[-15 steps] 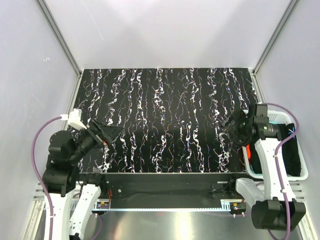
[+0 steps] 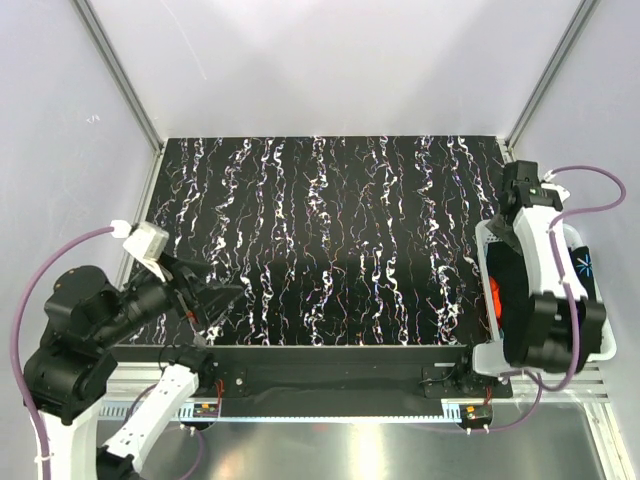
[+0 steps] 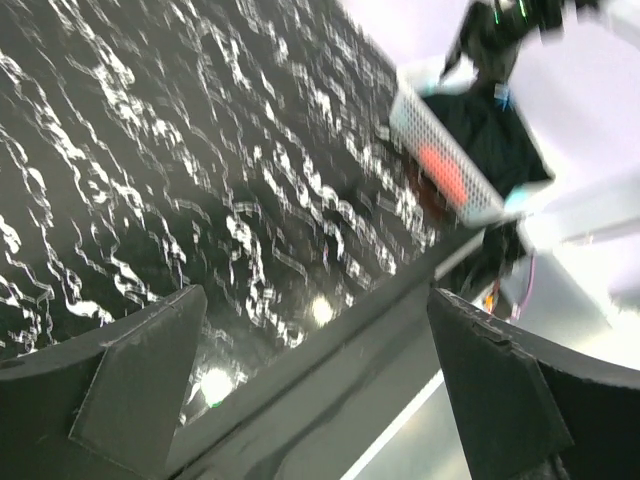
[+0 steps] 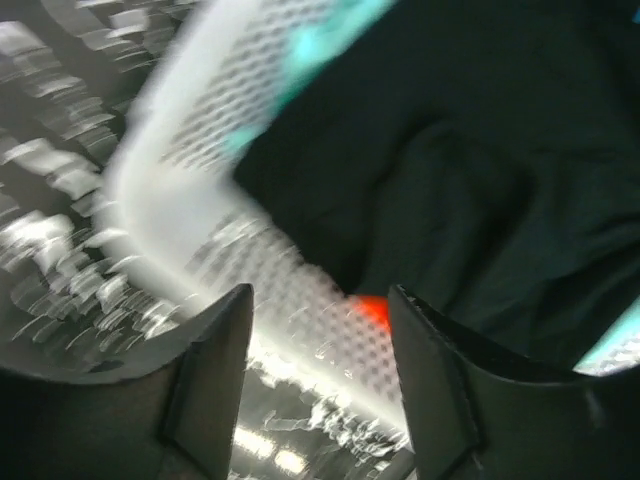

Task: Fold and stack the t-shirts
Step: Grab the tshirt from the pile

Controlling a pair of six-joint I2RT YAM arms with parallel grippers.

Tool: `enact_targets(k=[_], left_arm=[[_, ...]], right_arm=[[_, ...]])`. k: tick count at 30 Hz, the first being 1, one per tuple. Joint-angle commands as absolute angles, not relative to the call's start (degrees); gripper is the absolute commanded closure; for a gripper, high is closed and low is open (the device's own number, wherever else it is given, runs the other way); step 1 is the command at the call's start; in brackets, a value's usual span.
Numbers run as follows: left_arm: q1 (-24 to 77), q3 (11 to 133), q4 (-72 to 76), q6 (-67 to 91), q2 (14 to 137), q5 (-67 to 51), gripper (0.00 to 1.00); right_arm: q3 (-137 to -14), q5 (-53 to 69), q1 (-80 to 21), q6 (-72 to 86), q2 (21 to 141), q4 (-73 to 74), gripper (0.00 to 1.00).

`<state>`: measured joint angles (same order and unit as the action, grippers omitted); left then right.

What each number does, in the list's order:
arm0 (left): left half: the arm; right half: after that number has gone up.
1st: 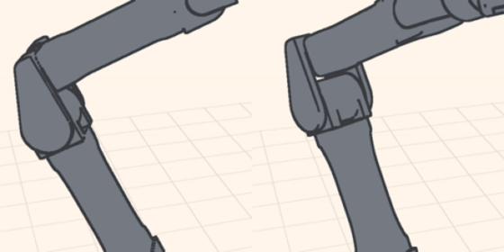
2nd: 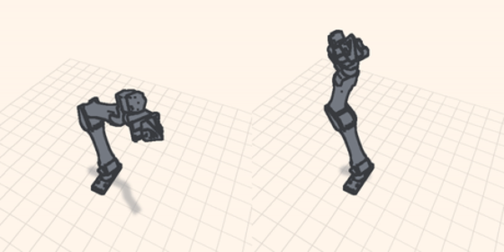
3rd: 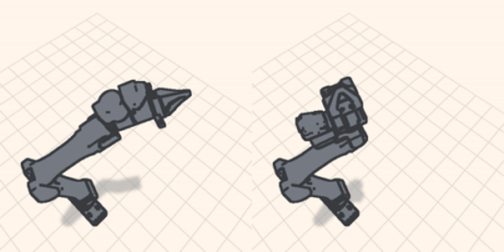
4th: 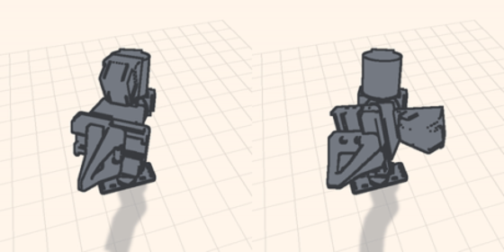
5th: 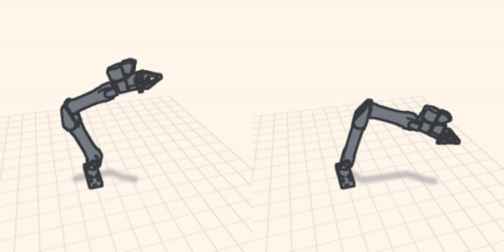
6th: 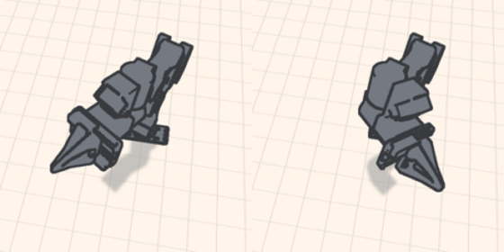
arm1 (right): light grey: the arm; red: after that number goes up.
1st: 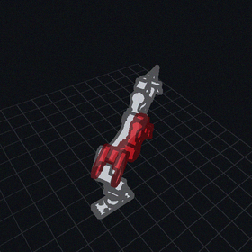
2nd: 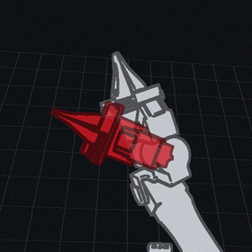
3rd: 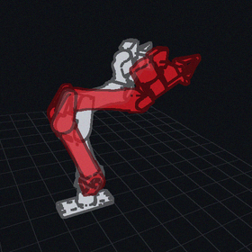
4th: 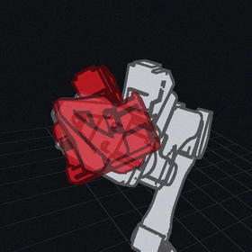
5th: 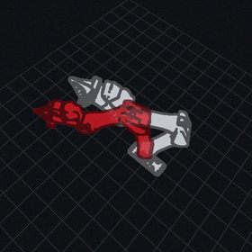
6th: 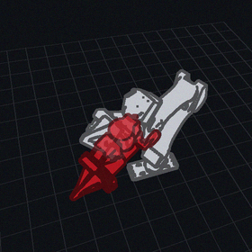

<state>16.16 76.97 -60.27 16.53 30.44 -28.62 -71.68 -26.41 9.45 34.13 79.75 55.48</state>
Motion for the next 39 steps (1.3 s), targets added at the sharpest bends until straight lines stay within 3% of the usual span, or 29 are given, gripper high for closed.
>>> enact_targets(k=[1,2,5,12,16,17,19,26,30,35,39], left_arm=[[20.29,75.94,-63.45,12.13,30.85,-27.7,0.01],[21.52,76.11,-64.07,11.69,31.2,-26.47,0.01],[26.53,77.95,-65.83,11.08,32.87,-21.89,0.01],[30.14,80.42,-68.29,9.41,34.37,-19.34,0.01],[30.41,81.65,-72.41,9.05,34.54,-18.99,0.01],[30.41,82.43,-73.12,8.97,34.72,-18.81,0.01],[30.41,83.84,-75.14,8.79,35.15,-18.02,0.01],[30.5,90.6,-74.97,10.54,38.32,-18.28,0.01],[30.41,93.77,-74.97,13.88,39.99,-18.37,0.01],[30.32,92.48,-73.13,24.06,38.77,-17.58,0.01],[30.32,85.01,-66.91,33.99,34.38,-16.61,0.01]], right_arm=[[-73.21,-35.6,13.0,33.39,84.1,56.69,0.3],[-72.95,-35.68,13.96,34.27,84.89,56.52,0.25],[-69.97,-36.12,15.72,34.71,86.13,52.48,0.24],[-59.51,-27.51,23.19,32.52,86.13,35.63,0.38],[-58.44,-29.61,23.9,31.02,88.42,32.87,0.6],[-58.71,-30.23,24.17,30.85,88.5,33.13,0.84],[-60.46,-32.51,24.26,32.07,86.5,37.42,1.0],[-71.53,-36.91,24.17,31.73,71.48,49.38,1.0],[-81.01,-34.46,24.17,28.4,69.7,52.29,1.0],[-99.11,-27.44,23.12,23.47,71.18,52.47,1.0],[-119.37,-24.71,13.99,20.48,75.66,51.85,1.0]])
